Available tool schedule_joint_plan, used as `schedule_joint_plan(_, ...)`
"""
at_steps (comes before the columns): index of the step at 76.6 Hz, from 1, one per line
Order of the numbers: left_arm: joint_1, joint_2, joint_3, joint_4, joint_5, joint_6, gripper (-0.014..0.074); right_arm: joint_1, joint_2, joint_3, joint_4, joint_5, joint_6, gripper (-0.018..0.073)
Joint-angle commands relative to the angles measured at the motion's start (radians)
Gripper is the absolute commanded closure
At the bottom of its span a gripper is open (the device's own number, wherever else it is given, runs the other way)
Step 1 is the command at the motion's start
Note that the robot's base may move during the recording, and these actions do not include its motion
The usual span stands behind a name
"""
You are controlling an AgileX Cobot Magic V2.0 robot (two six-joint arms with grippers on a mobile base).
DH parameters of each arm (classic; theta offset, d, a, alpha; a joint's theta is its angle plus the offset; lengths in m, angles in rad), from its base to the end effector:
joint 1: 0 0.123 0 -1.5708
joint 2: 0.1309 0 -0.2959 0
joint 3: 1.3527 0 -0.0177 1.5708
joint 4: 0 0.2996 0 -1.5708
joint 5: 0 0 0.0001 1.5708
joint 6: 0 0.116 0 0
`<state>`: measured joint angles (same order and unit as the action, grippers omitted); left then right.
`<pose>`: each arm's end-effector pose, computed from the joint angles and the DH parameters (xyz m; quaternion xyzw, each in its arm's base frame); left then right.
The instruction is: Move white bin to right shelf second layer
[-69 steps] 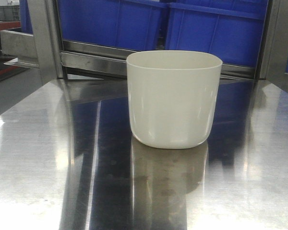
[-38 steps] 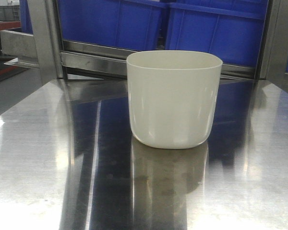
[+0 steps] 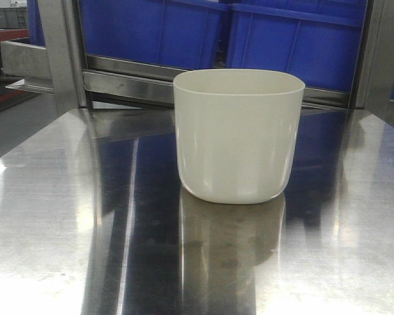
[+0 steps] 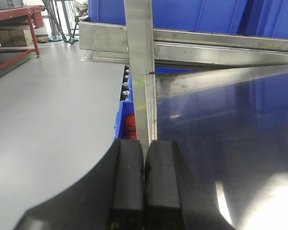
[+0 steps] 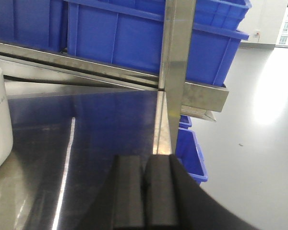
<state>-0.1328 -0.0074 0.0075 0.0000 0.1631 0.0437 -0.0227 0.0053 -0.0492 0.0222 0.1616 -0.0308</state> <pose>0.1179 -0.0157 0.1942 0.0646 0.7306 -0.0303 0.6791 0.1175 -0.0023 0.2163 0.0037 0.7178 -0.0097 0.6962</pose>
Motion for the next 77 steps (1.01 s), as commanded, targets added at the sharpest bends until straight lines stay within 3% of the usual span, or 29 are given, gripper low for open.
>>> schedule_joint_plan(1, -0.003, -0.014, 0.037, 0.000, -0.086, -0.005, 0.0512, 0.000, 0.064, -0.086, -0.022, -0.020, -0.011, 0.0539)
schedule_joint_plan(15, -0.003, -0.014, 0.037, 0.000, -0.086, -0.005, 0.0512, 0.000, 0.250, -0.212, -0.030, 0.100, -0.011, 0.0539)
schedule_joint_plan(29, -0.003, -0.014, 0.037, 0.000, -0.086, -0.005, 0.0512, 0.016, 0.465, -0.404, -0.031, 0.097, 0.002, 0.0539)
schedule_joint_plan(39, -0.003, -0.014, 0.037, 0.000, -0.086, -0.005, 0.0512, 0.101, 0.600, -0.494, -0.032, 0.119, 0.082, 0.0539)
schedule_joint_plan(52, -0.003, -0.014, 0.037, 0.000, -0.086, -0.005, 0.0512, 0.287, 0.802, -0.583, -0.089, 0.123, 0.201, 0.0539)
schedule_joint_plan(60, -0.003, -0.014, 0.037, 0.000, -0.086, -0.005, 0.0512, 0.348, 0.938, -0.653, -0.179, 0.141, 0.337, 0.0488)
schedule_joint_plan(71, -0.003, -0.014, 0.037, 0.000, -0.086, -0.005, 0.0512, 0.385, 1.118, -0.782, -0.350, 0.222, 0.642, 0.0248)
schedule_joint_plan(77, -0.003, -0.014, 0.037, 0.000, -0.086, -0.005, 0.0512, 0.413, 1.183, -0.862, -0.438, 0.259, 0.776, 0.0188)
